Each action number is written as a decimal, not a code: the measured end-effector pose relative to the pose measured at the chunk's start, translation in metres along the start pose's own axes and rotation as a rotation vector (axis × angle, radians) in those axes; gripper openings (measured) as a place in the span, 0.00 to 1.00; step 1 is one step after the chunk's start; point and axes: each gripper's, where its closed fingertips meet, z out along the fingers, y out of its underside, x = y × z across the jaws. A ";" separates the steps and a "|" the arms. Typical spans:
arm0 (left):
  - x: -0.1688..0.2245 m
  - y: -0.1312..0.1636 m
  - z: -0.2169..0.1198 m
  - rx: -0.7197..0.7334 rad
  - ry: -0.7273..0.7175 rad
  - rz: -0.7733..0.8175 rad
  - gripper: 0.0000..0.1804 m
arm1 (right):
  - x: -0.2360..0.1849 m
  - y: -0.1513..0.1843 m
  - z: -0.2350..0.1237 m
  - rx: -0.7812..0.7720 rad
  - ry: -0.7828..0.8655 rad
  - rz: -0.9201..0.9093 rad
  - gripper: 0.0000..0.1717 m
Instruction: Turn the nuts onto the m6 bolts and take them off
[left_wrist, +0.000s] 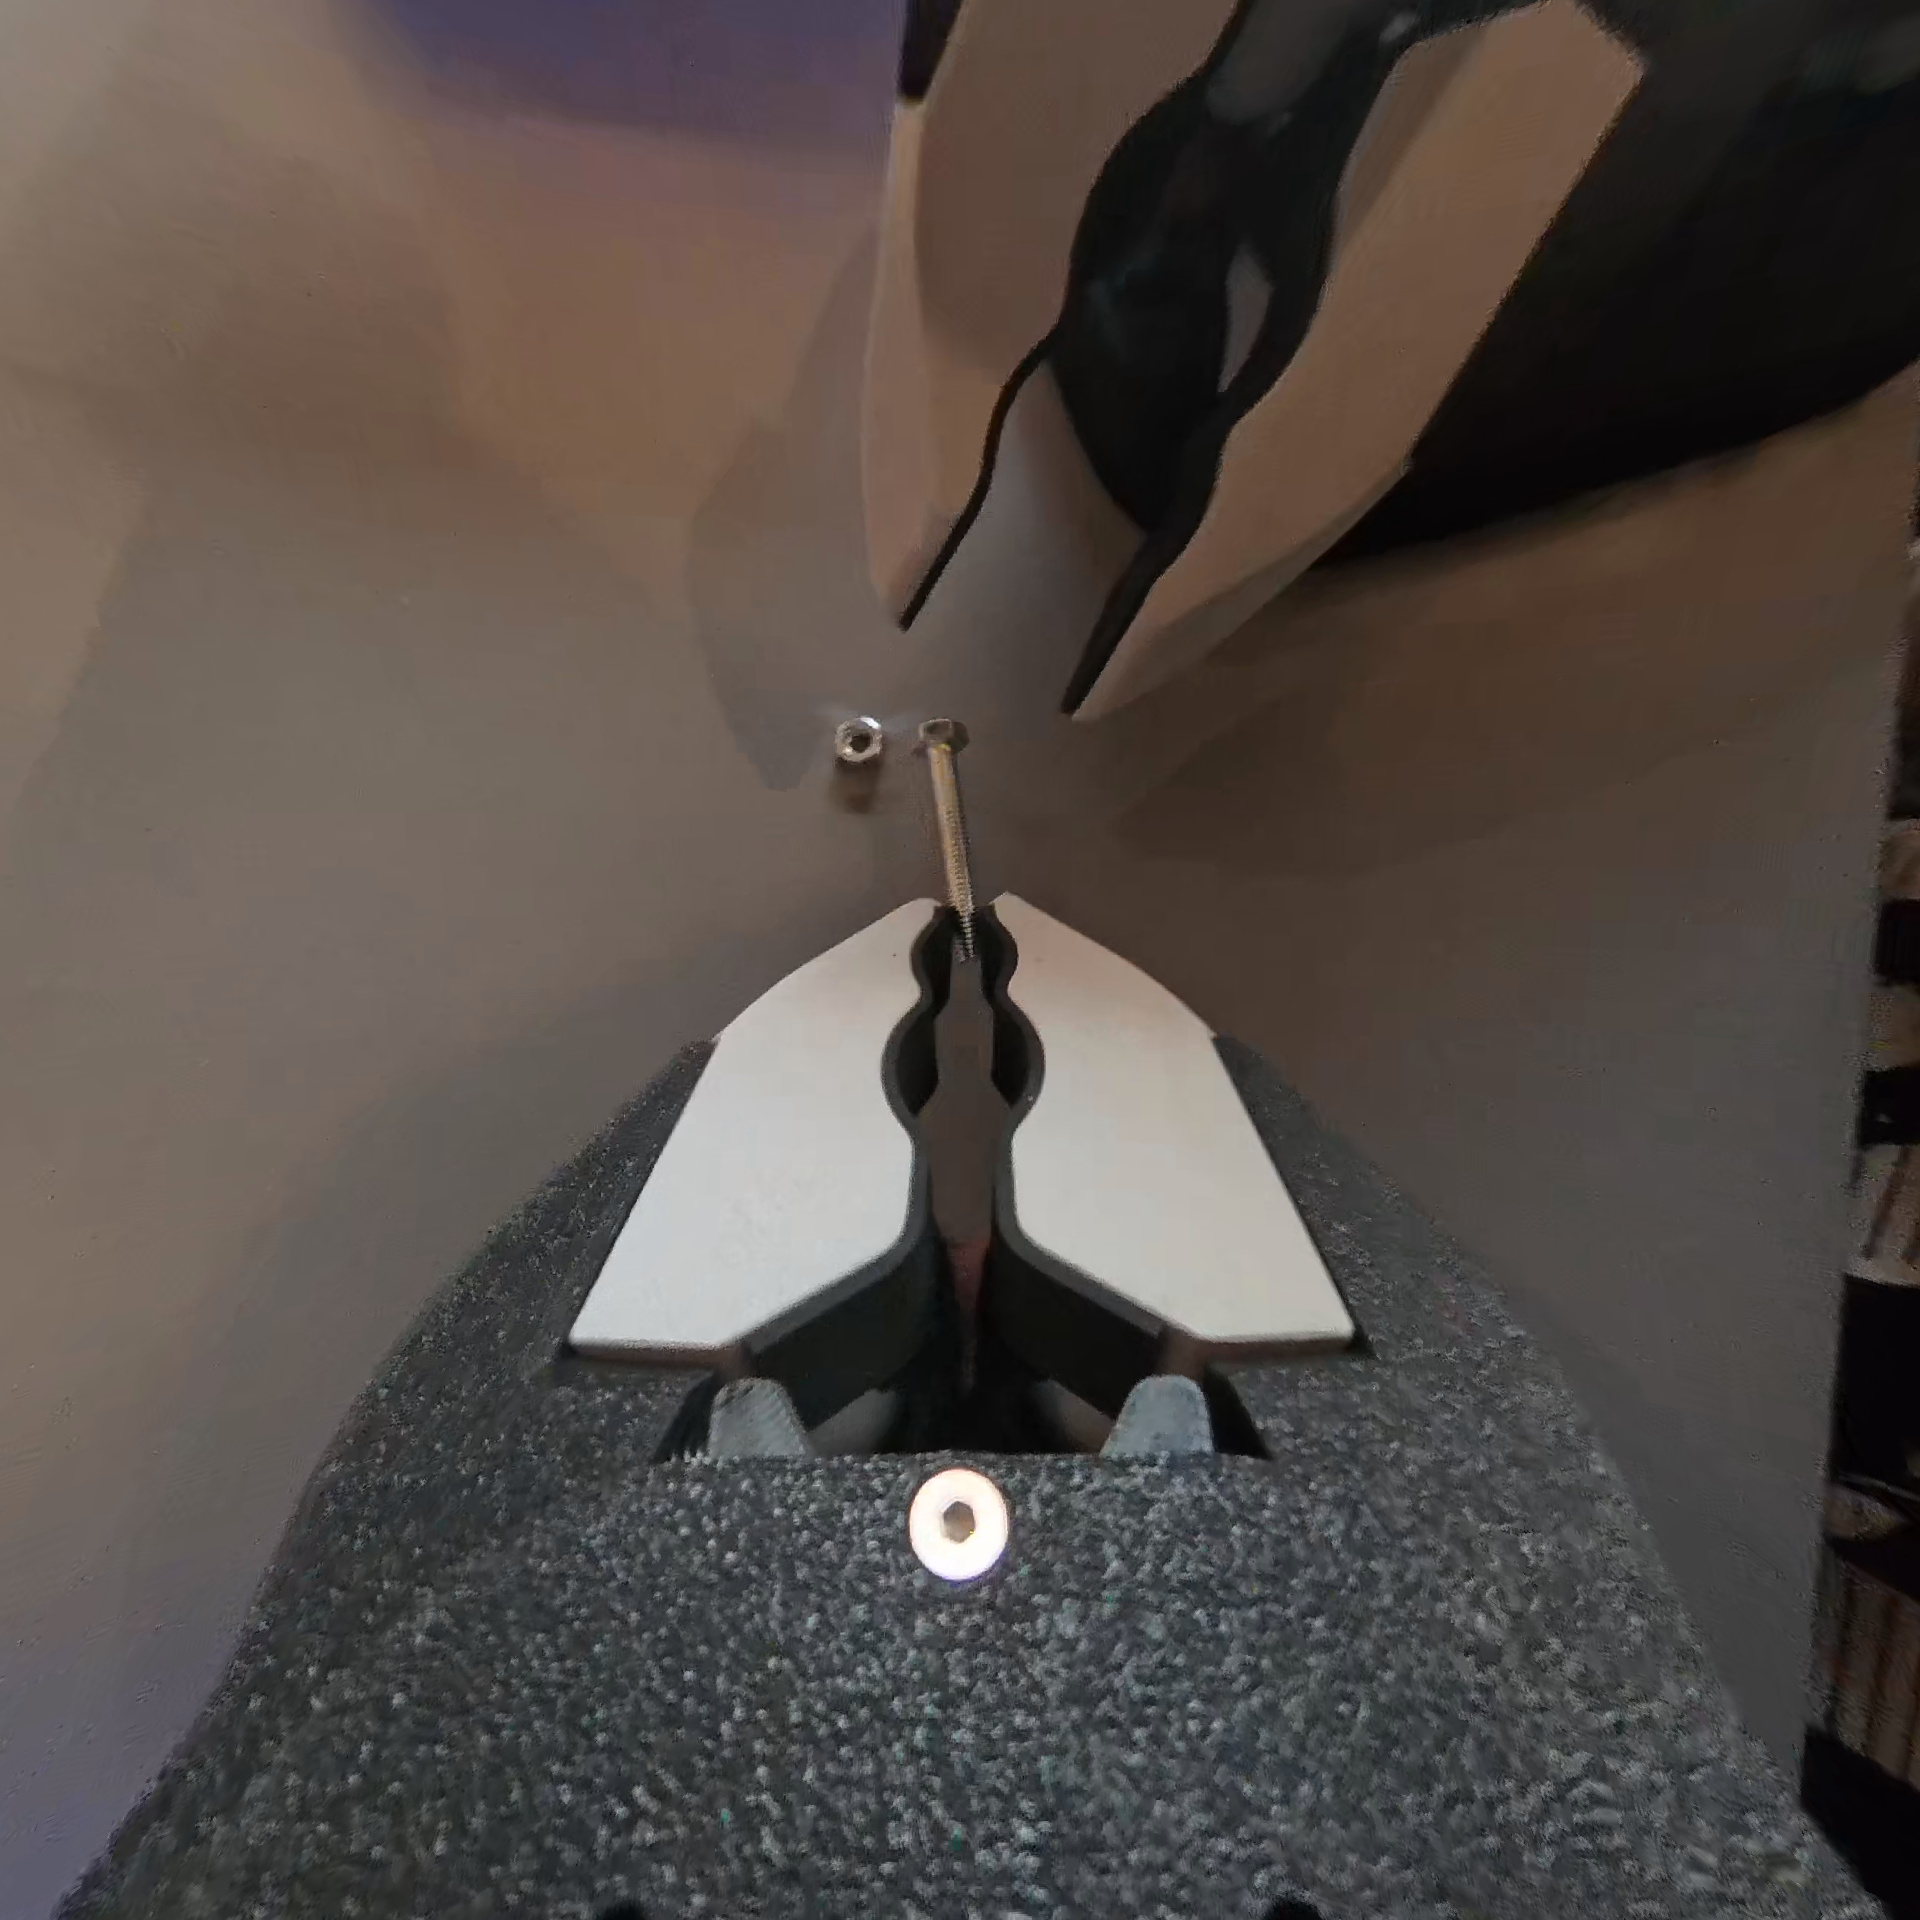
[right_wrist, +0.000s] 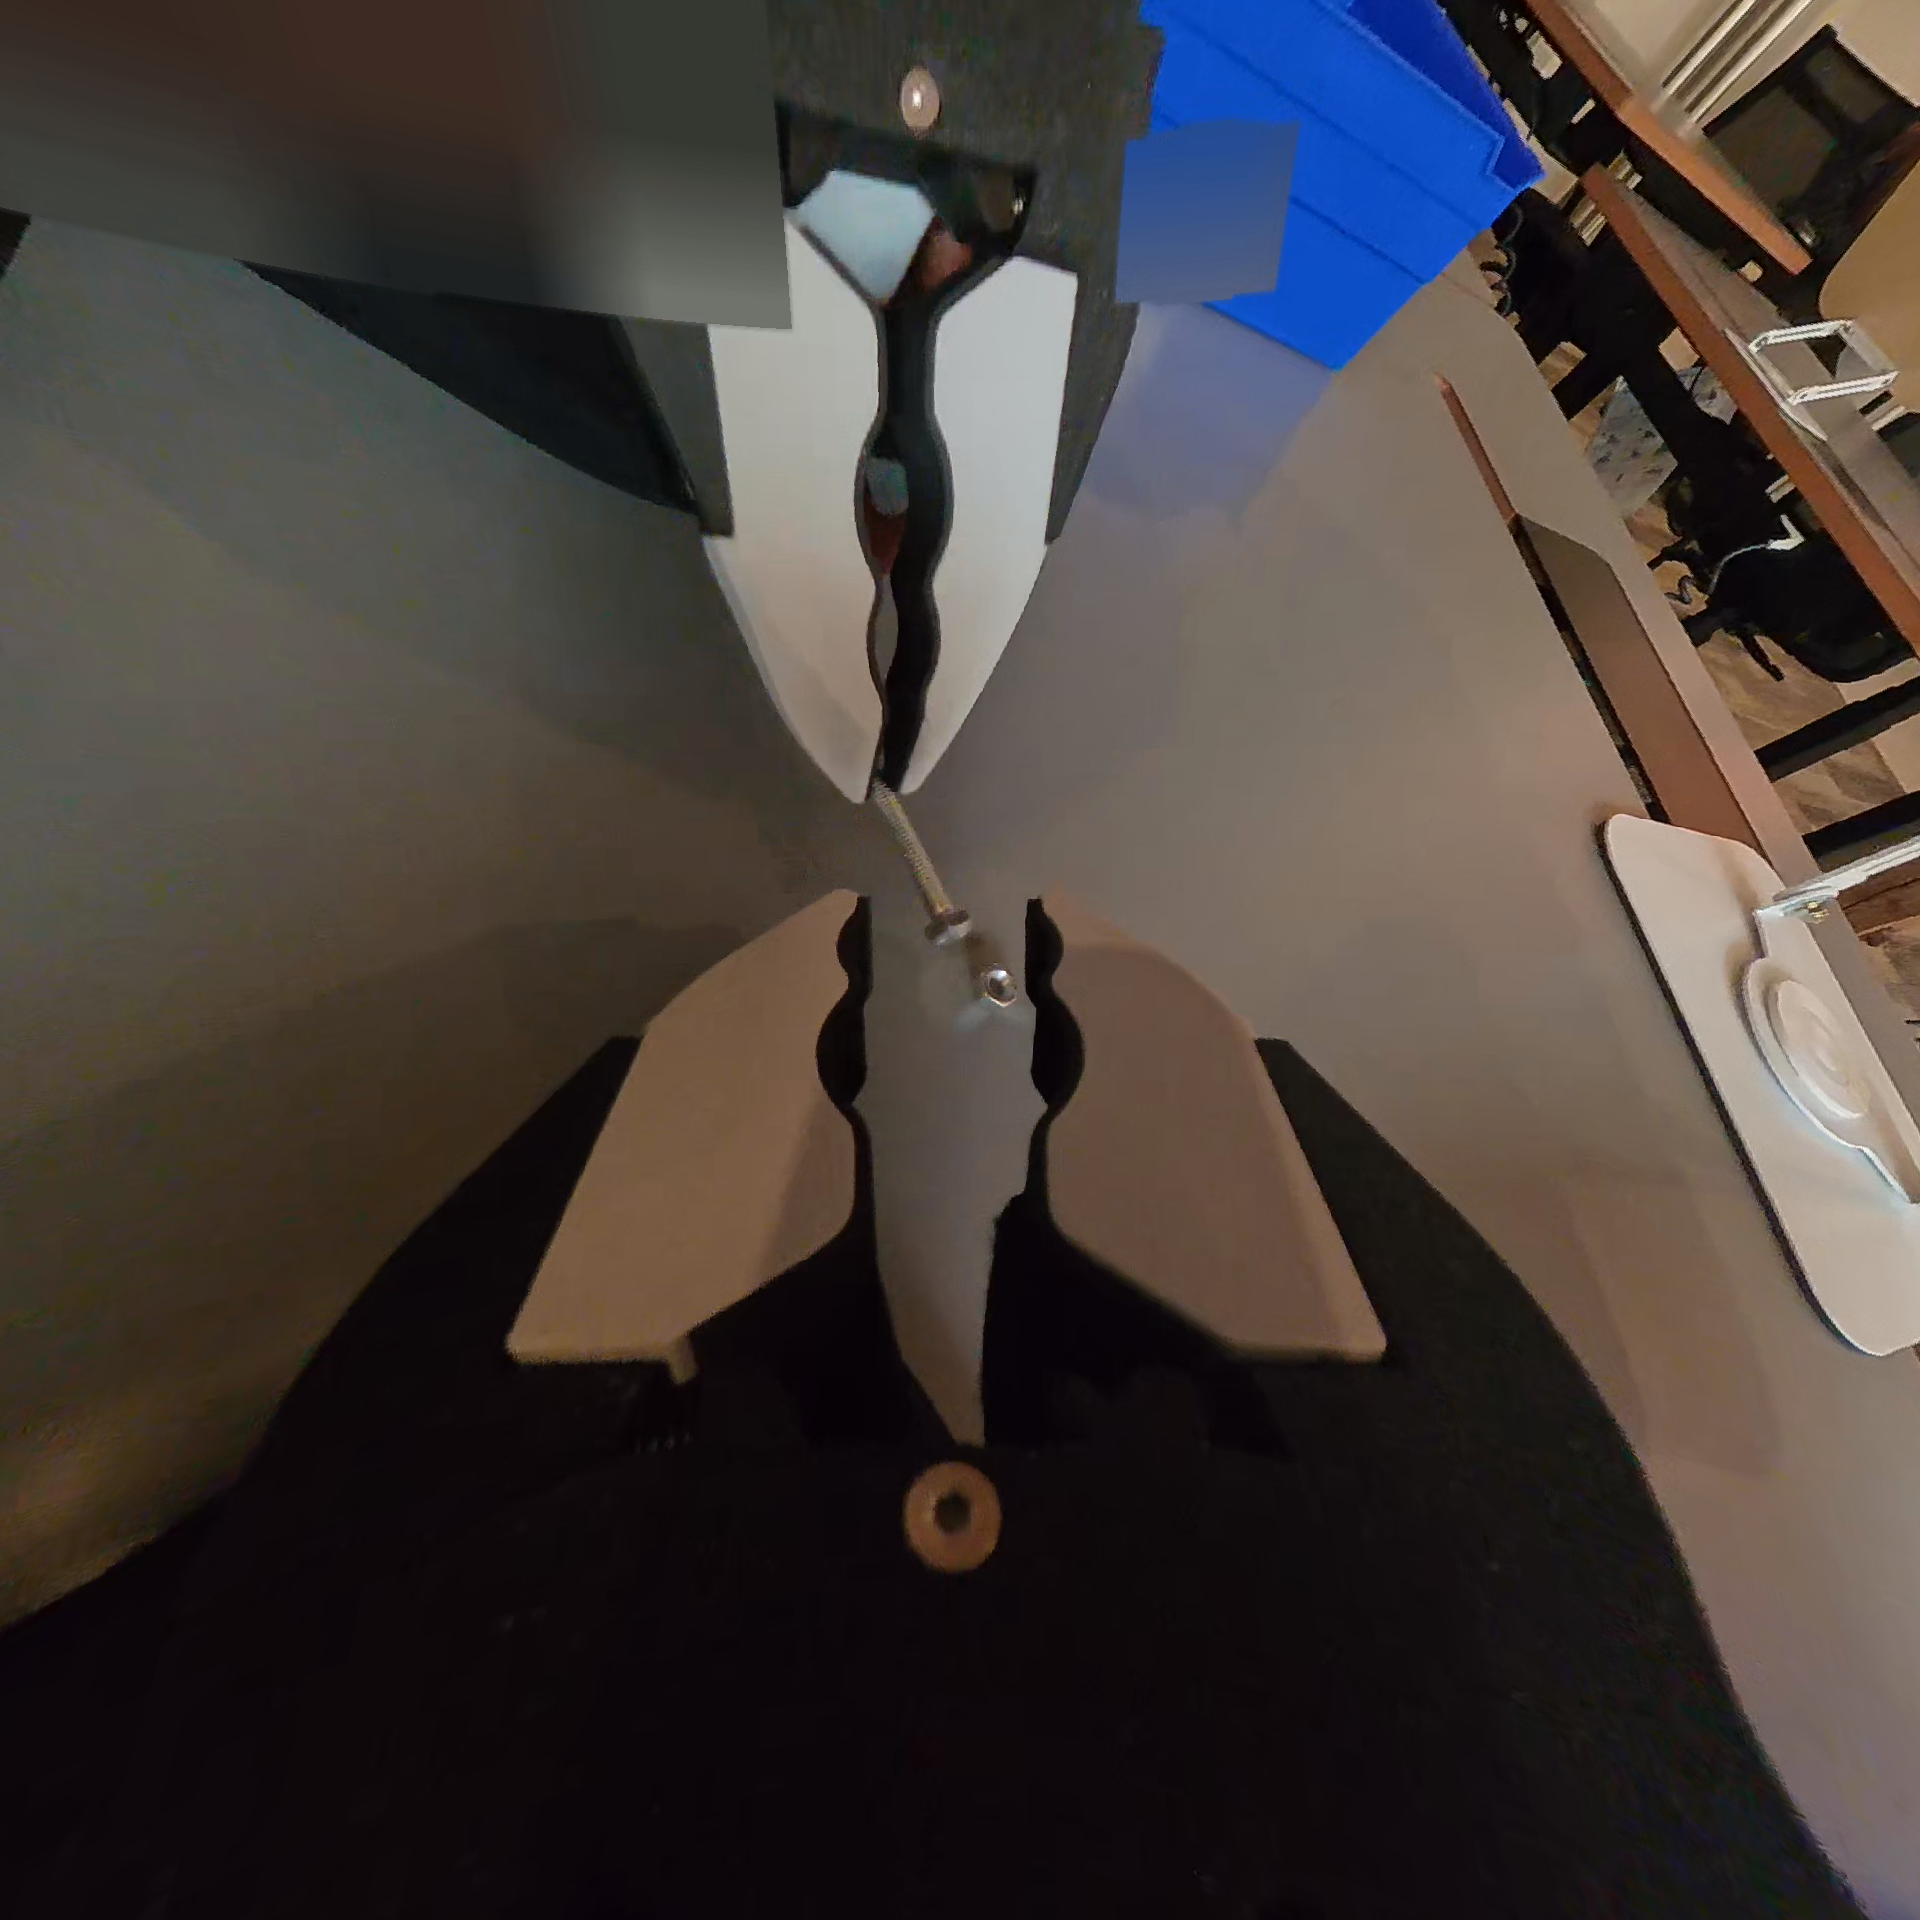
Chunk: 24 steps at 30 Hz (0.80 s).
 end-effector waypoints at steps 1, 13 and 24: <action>0.003 -0.002 -0.002 0.008 0.022 0.007 0.03 | -0.001 0.000 0.000 0.002 -0.004 -0.002 0.16; 0.020 -0.019 -0.017 0.073 0.172 0.050 0.03 | -0.015 -0.007 0.000 0.036 -0.068 -0.051 0.10; 0.007 -0.050 -0.036 0.361 0.134 -0.001 0.17 | 0.000 -0.029 -0.016 0.185 -0.057 0.119 0.05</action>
